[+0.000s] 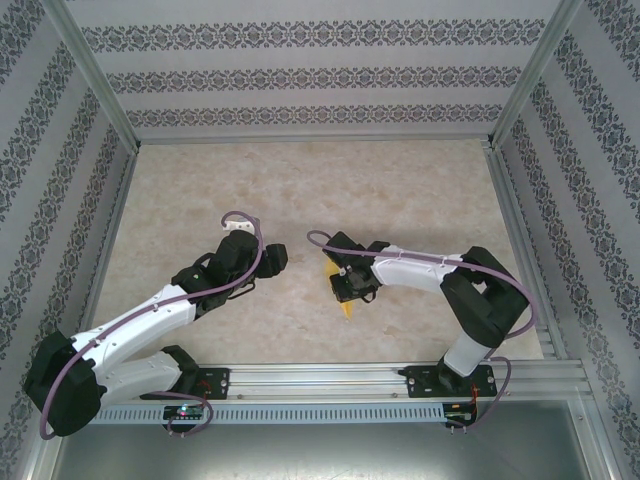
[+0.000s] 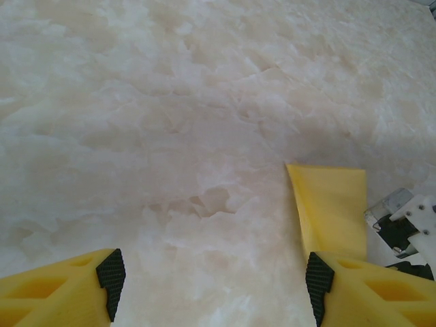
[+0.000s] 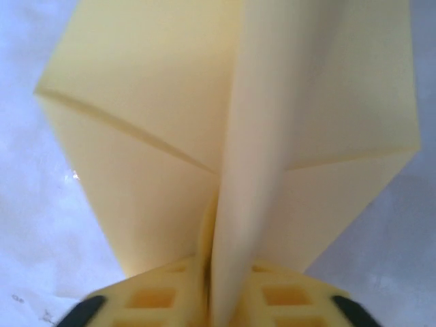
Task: Fold a paper plane with a square sheet of paper (fold left side to right side)
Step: Pick up the paper plane at the center of the table, then place the paper plane at the top-center of the table.
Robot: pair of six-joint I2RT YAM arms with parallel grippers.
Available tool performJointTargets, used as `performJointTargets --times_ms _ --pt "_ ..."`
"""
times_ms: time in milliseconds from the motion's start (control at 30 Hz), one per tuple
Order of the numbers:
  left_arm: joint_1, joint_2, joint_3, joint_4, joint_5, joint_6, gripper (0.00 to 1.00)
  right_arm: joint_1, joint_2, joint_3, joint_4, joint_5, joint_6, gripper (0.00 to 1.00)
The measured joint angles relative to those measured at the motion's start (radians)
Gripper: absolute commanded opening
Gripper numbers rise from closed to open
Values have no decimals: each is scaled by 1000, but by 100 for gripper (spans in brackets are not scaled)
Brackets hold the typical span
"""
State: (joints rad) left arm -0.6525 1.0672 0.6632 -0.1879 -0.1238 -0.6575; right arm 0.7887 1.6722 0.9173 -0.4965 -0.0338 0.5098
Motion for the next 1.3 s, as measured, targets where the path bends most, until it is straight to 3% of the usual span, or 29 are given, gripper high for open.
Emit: performJointTargets --times_ms 100,333,567,900,1133,1300 --pt "0 -6 0 -6 0 4 78 -13 1 11 -14 0 13 8" --pt "0 -80 -12 -6 19 44 99 -126 40 190 -72 10 10 6" --pt "0 -164 -97 27 110 148 100 -245 230 470 -119 20 -20 5" --pt "0 -257 -151 110 208 322 100 -290 530 858 -259 58 -67 6" --pt "0 -257 -151 114 218 378 100 -290 643 999 -345 80 -72 7" --pt "0 -258 -151 113 218 389 100 -290 684 1032 -378 93 -72 14"
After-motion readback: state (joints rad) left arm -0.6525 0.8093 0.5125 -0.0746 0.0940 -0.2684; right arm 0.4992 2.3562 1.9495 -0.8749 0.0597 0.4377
